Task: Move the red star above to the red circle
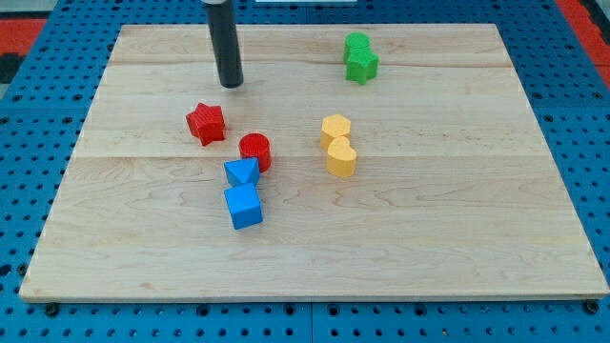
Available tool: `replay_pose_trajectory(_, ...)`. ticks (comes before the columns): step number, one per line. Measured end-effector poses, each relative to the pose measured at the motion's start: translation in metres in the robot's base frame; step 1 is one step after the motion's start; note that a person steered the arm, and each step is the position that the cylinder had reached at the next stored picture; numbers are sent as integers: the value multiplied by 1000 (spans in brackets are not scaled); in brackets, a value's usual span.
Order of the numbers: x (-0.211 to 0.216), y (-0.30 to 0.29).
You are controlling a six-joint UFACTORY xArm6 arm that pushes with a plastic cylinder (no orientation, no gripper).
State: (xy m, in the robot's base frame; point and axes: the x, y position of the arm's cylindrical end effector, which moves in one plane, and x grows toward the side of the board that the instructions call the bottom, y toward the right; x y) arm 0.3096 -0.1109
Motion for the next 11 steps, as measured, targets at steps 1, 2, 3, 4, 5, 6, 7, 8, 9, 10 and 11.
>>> replay_pose_trajectory(1,52,-22)
replay_pose_trajectory(2,78,-39)
replay_pose_trajectory(3,78,-51)
replay_pose_trajectory(4,72,-60)
replay_pose_trajectory(5,83,-85)
replay_pose_trajectory(6,114,-84)
replay_pose_trajectory(7,115,-68)
replay_pose_trajectory(8,109,-44)
replay_pose_trajectory(9,108,-32)
replay_pose_trajectory(10,107,-17)
replay_pose_trajectory(11,104,-9)
